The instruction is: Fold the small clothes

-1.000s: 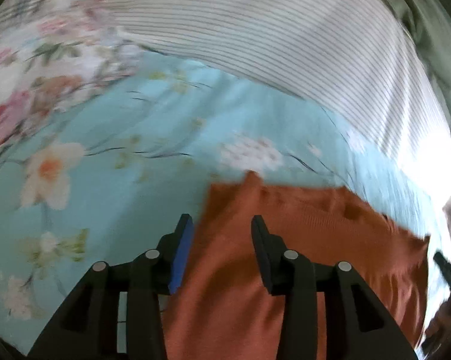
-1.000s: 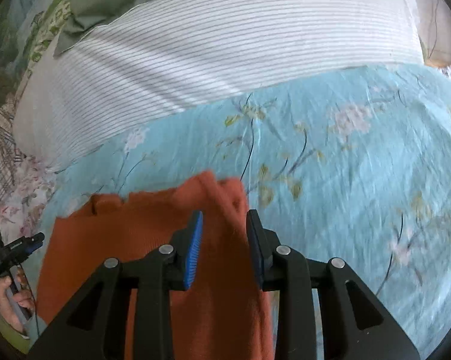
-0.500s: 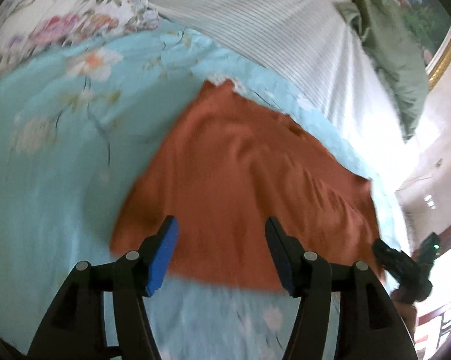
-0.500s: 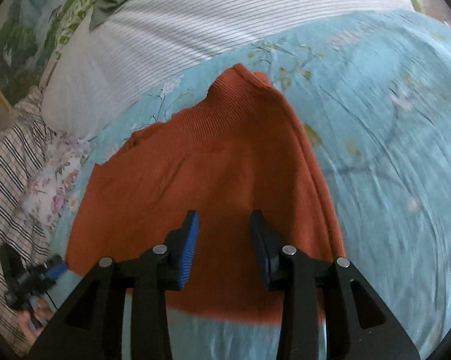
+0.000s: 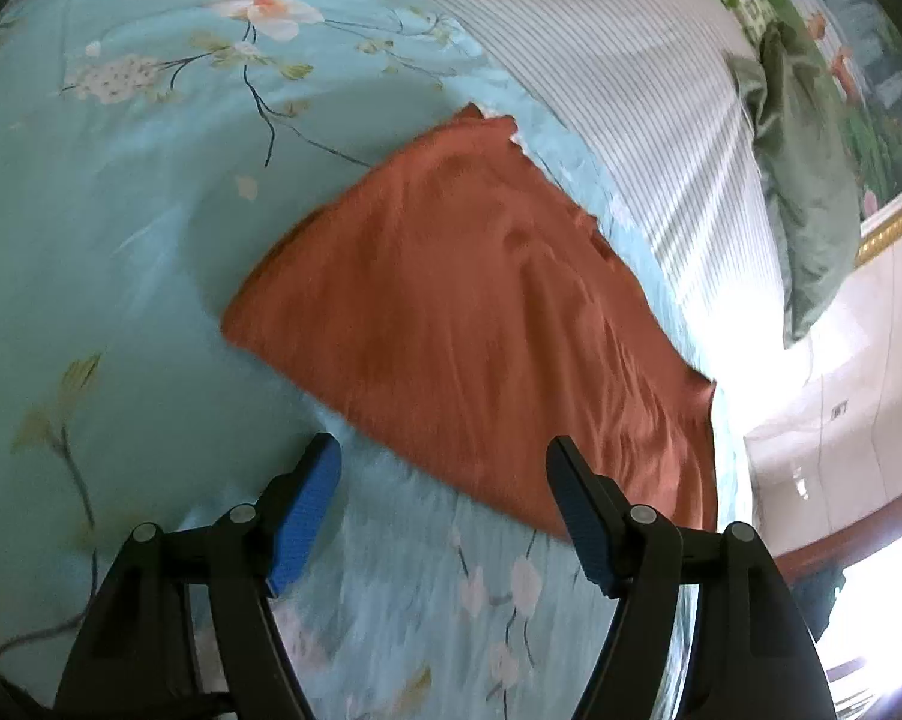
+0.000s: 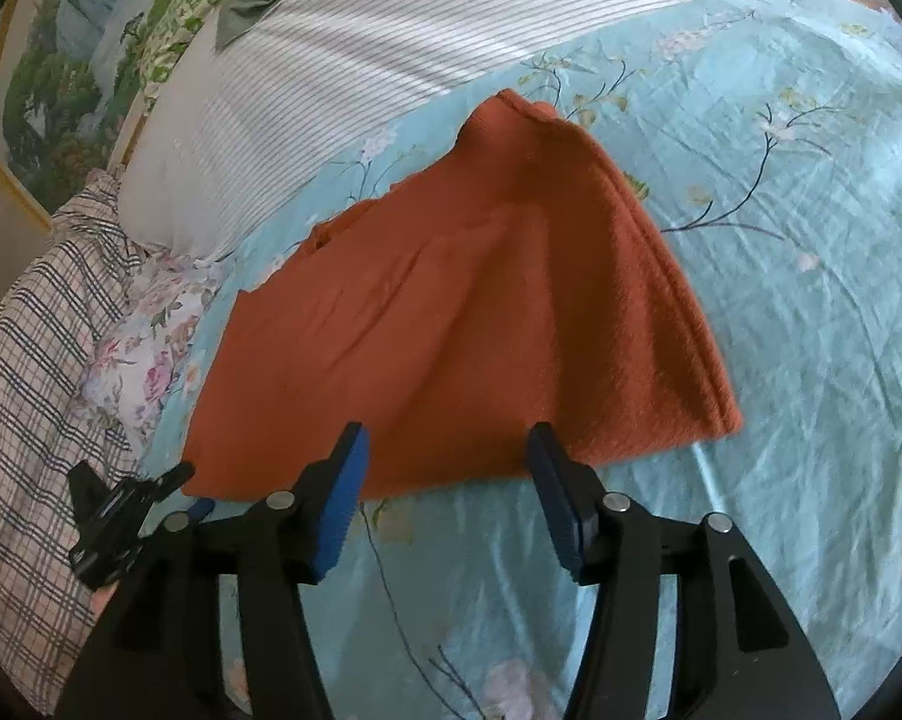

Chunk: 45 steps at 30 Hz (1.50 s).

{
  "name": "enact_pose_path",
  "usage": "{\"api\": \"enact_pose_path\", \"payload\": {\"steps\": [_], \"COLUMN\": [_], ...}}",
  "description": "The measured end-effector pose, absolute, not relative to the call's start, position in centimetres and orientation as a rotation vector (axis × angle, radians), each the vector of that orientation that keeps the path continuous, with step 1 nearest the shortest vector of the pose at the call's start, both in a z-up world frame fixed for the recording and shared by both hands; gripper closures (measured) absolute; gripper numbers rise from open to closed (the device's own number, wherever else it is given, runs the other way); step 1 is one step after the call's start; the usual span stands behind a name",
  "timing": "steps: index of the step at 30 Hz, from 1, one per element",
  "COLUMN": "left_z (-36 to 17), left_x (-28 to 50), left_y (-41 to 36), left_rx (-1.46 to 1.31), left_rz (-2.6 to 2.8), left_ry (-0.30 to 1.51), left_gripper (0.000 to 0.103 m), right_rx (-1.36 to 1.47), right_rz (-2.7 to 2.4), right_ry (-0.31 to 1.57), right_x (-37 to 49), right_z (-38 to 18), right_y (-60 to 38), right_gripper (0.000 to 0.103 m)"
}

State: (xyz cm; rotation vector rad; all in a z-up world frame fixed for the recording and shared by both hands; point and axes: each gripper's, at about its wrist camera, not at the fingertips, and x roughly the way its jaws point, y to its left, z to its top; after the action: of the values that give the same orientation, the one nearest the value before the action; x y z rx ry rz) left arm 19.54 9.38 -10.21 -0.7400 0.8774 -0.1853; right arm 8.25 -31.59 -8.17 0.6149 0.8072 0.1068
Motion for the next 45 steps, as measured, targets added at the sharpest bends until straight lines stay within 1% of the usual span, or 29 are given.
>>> {"api": "enact_pose_path", "payload": {"steps": [5, 7, 8, 9, 10, 12, 13, 17, 19, 21, 24, 27, 30, 31, 32, 33, 36, 41, 43, 44, 45], "left_z": [-10.4, -10.3, -10.3, -10.3, -10.5, -10.4, -9.9, -6.3, -4.5, -2.9, -1.4, -2.2, -3.9, -4.6, -5.2, -5.6, -6.2, -5.3, -4.9, -4.8, -4.5], "left_x": [21.9, 22.9, 23.4, 23.9, 24.6, 25.1, 25.1, 24.4, 24.2, 23.9, 23.6, 23.0, 22.3, 22.1, 21.8, 21.6, 21.3, 21.2, 20.9, 20.8, 20.7], "left_y": [9.6, 9.4, 9.4, 9.3, 9.4, 9.6, 9.3, 6.3, 4.4, 1.8, -3.3, -8.8, -12.4, -13.5, -14.2, -14.8, -14.8, -13.7, -13.6, -13.5, -13.4], "left_rx": [-0.753, -0.742, -0.728, -0.713, -0.707, -0.726, -0.705, -0.555, -0.517, -0.455, -0.291, -0.064, 0.097, 0.15, 0.19, 0.222, 0.245, 0.206, 0.21, 0.211, 0.209], "left_rz": [-0.129, -0.104, -0.093, -0.082, -0.079, -0.093, -0.093, -0.141, -0.211, -0.278, -0.345, -0.346, -0.344, -0.347, -0.347, -0.348, -0.355, -0.386, -0.389, -0.391, -0.394], "left_ry": [0.846, 0.833, 0.829, 0.831, 0.844, 0.847, 0.838, 0.77, 0.742, 0.719, 0.703, 0.705, 0.691, 0.689, 0.687, 0.686, 0.682, 0.665, 0.659, 0.657, 0.656], "left_gripper": [0.032, 0.036, 0.046, 0.065, 0.078, 0.086, 0.089, 0.091, 0.095, 0.095, 0.095, 0.096, 0.097, 0.097, 0.097, 0.097, 0.097, 0.097, 0.097, 0.097, 0.097], "right_rx": [0.616, 0.619, 0.621, 0.622, 0.622, 0.616, 0.614, 0.624, 0.643, 0.665, 0.693, 0.707, 0.726, 0.729, 0.732, 0.732, 0.723, 0.675, 0.659, 0.657, 0.662], "right_rz": [0.116, 0.117, 0.119, 0.122, 0.125, 0.133, 0.137, 0.146, 0.161, 0.181, 0.221, 0.257, 0.323, 0.345, 0.384, 0.413, 0.504, 0.598, 0.617, 0.618, 0.619], "right_ry": [0.816, 0.819, 0.819, 0.819, 0.819, 0.816, 0.814, 0.815, 0.808, 0.81, 0.827, 0.865, 0.92, 0.931, 0.951, 0.966, 1.007, 1.096, 1.102, 1.098, 1.097], "right_x": [8.6, 8.7, 8.9, 9.1, 9.2, 9.6, 9.8, 10.9, 11.6, 12.3, 13.6, 15.6, 18.5, 19.3, 20.5, 21.6, 25.3, 30.9, 32.6, 33.2, 33.6], "right_z": [-8.3, -8.4, -8.5, -8.5, -8.5, -8.3, -8.2, -7.9, -7.6, -7.4, -7.2, -7.5, -7.8, -7.9, -8.0, -8.0, -8.2, -9.2, -9.7, -9.8, -9.8], "right_y": [-31.3, -31.4, -31.4, -31.5, -31.5, -31.6, -31.8, -32.7, -33.3, -33.9, -34.3, -34.1, -33.0, -32.6, -31.8, -31.1, -28.5, -23.7, -22.2, -21.7, -21.5], "right_gripper": [0.044, 0.044, 0.044, 0.044, 0.044, 0.044, 0.044, 0.044, 0.044, 0.044, 0.044, 0.044, 0.043, 0.04, 0.032, 0.029, 0.028, 0.029, 0.049, 0.07, 0.081]}}
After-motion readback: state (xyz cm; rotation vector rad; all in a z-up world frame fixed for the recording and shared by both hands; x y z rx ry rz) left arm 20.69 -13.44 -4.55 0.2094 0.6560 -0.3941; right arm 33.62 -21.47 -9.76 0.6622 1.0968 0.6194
